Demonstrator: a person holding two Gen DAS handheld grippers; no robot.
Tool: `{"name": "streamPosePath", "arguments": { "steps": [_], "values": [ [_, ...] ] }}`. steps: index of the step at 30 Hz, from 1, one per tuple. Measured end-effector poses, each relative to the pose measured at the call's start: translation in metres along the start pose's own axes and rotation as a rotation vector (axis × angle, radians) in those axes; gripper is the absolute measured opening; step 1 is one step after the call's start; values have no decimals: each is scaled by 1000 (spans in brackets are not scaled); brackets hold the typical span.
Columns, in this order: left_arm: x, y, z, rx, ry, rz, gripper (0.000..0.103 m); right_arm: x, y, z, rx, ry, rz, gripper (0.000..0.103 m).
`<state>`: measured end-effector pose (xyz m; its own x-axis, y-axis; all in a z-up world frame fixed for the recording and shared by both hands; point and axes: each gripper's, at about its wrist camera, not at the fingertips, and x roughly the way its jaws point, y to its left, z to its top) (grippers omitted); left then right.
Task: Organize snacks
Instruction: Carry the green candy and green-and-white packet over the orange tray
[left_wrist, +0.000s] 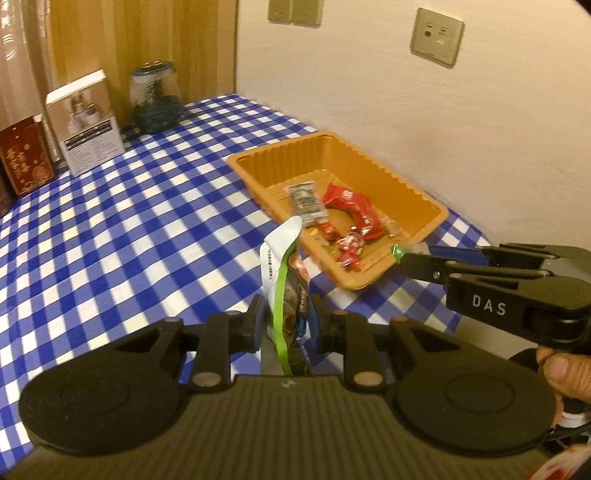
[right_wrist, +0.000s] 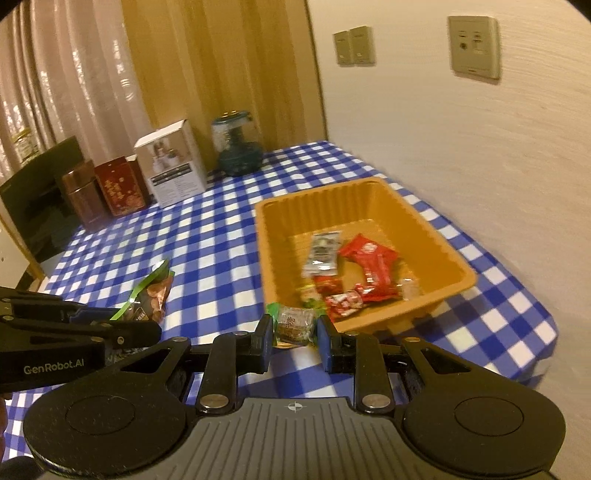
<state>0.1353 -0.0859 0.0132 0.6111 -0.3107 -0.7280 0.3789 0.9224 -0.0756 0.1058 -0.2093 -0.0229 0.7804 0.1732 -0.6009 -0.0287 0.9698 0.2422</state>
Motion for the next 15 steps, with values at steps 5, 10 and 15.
{"name": "streamPosePath", "arguments": {
  "steps": [5,10,15],
  "values": [
    [10,-21,11,21,-2,-32,22,-6,-19,7,18,-14,-30,26],
    [22,-35,23,27,-11,-55,22,-8,-33,17,12,-26,-54,26],
    [36,-42,36,14,-15,-71,22,-2,-48,27,-6,-27,-70,26]
  ]
}}
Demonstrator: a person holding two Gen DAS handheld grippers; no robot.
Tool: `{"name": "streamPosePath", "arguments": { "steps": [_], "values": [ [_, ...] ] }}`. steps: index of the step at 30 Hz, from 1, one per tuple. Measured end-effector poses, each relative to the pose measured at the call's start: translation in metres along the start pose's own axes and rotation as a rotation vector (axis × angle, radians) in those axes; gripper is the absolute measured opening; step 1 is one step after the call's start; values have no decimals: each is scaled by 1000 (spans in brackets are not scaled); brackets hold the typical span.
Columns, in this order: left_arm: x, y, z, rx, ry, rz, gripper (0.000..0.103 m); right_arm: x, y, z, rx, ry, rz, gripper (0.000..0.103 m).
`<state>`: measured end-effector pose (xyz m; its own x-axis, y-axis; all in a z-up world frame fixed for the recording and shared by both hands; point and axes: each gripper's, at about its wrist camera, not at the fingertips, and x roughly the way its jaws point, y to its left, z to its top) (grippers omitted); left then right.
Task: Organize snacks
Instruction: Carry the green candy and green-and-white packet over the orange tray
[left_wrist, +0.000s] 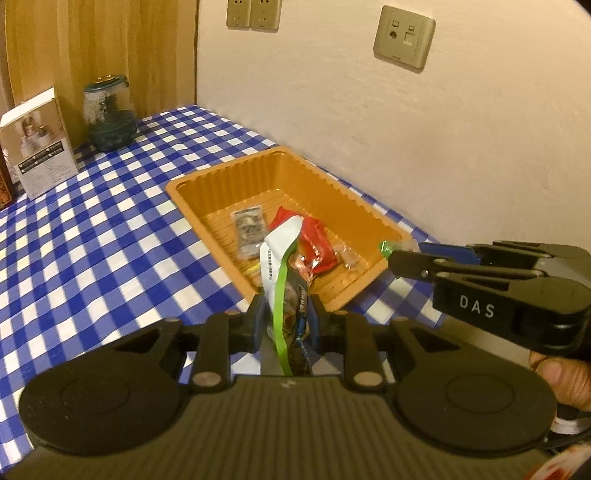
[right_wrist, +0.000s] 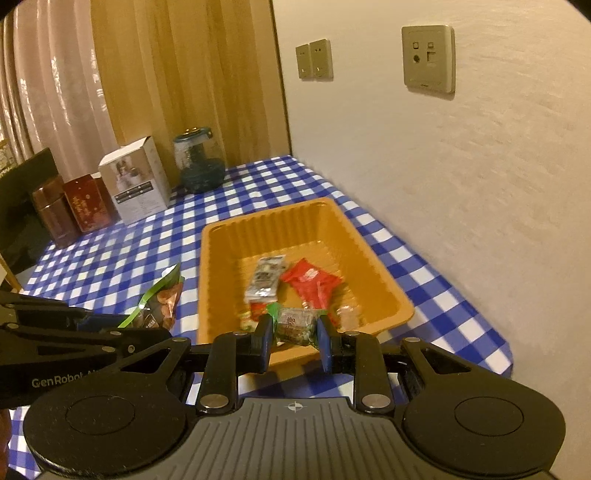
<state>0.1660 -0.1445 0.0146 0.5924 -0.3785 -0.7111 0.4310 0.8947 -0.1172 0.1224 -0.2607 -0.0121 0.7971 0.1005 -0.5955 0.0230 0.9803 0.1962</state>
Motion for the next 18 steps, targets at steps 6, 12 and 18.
{"name": "streamPosePath", "arguments": {
  "steps": [6,12,18],
  "values": [
    [23,-1,13,-26,5,-11,22,16,-13,15,-29,-8,-11,26],
    [48,4,27,-63,8,-8,22,39,-22,25,-46,-8,-6,26],
    [69,7,37,-71,18,5,22,61,-28,31,-56,6,-5,26]
  ]
}}
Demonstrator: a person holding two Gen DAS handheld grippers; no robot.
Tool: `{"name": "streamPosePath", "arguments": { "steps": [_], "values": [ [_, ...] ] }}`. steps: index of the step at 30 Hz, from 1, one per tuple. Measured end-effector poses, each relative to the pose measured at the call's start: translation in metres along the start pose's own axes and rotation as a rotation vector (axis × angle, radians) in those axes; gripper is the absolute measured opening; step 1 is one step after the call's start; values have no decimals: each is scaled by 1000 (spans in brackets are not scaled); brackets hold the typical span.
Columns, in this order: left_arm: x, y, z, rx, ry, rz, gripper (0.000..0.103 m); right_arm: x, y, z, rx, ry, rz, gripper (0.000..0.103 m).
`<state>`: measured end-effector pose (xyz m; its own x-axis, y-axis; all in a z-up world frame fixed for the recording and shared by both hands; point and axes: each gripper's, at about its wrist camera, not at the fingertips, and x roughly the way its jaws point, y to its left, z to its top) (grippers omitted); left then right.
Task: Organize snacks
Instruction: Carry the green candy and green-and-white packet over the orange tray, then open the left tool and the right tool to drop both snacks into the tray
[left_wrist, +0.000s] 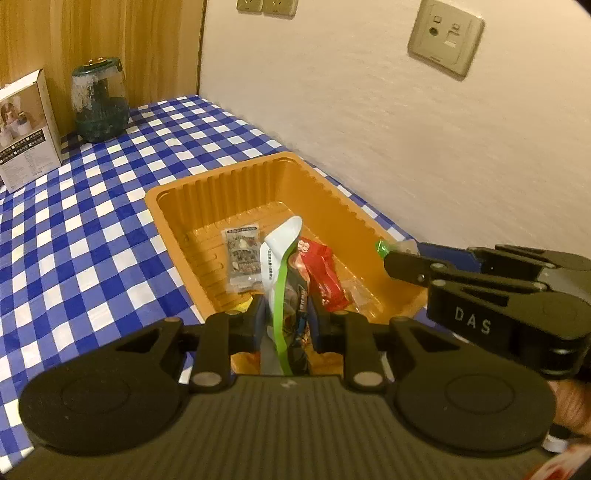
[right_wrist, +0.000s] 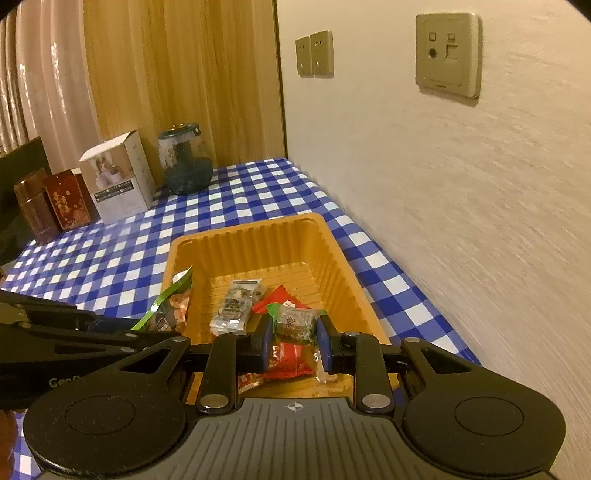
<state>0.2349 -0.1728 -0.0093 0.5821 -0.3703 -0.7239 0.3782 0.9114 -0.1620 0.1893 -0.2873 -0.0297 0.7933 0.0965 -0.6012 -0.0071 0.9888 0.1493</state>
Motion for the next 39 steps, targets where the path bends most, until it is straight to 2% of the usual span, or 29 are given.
{"name": "streamPosePath", "arguments": {
  "steps": [12,27,29,30,31,39],
  "values": [
    [36,16,12,-30,20,10,22,32,-8,5,-4,27,4,26],
    [61,25,23,-16,35,19,22,58,-14,13,7,48,-4,26],
    [61,25,23,-14,29,24,25,59,-15,13,11,49,-3,26],
    [60,26,23,-13,21,29,33,59,-15,13,9,48,-4,26],
    [58,26,24,-12,17,29,35,59,-15,13,10,49,-3,26],
    [36,32,23,2,-13,43,35,55,-12,11,16,47,9,26]
  ]
}}
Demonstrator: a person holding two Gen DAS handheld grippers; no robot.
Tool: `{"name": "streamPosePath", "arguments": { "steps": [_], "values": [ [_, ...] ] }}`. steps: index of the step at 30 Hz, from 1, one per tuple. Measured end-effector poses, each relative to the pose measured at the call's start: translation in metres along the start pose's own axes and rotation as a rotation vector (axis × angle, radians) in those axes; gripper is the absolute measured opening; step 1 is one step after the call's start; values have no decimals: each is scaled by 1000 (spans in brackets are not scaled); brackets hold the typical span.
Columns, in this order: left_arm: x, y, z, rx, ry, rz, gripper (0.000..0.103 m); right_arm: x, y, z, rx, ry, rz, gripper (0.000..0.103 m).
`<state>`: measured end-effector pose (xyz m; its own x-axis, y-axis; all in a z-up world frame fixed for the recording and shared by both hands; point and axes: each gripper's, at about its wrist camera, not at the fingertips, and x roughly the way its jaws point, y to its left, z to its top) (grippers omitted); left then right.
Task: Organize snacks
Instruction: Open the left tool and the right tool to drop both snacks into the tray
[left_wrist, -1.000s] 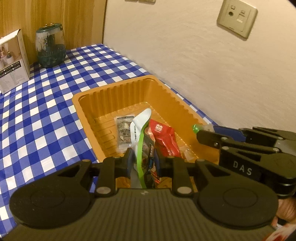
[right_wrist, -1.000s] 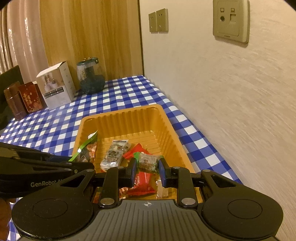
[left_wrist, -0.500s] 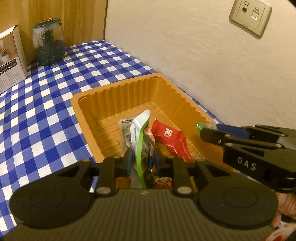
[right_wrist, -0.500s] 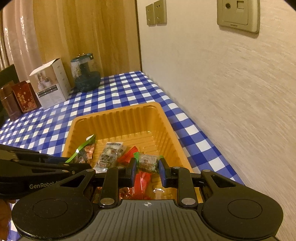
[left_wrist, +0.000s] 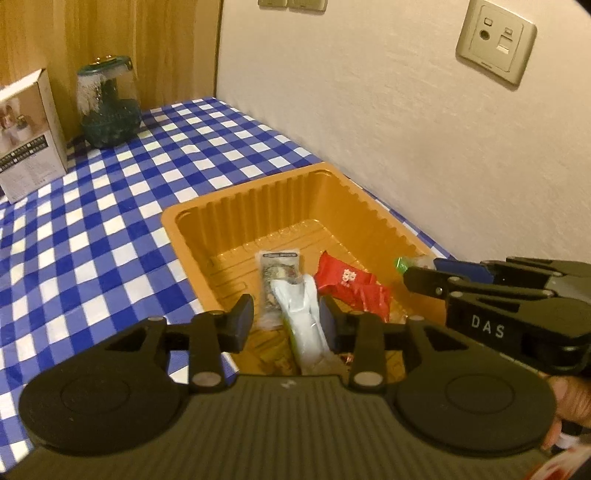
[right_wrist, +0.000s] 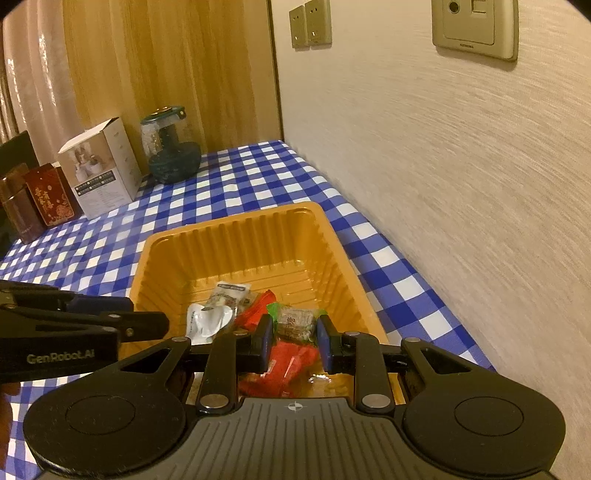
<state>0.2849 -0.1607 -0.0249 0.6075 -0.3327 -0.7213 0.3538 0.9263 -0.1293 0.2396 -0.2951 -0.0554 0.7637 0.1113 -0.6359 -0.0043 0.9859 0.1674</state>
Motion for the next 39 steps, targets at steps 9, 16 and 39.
{"name": "streamPosePath", "arguments": {
  "steps": [9,16,39],
  "values": [
    [-14,5,-5,-1,1,12,35,-9,11,5,-2,-12,27,26],
    [-15,7,-5,-7,-5,11,35,-7,14,7,-1,-12,38,26],
    [-42,4,-20,-10,-25,25,71,-35,-4,5,80,-17,37,60]
  ]
}}
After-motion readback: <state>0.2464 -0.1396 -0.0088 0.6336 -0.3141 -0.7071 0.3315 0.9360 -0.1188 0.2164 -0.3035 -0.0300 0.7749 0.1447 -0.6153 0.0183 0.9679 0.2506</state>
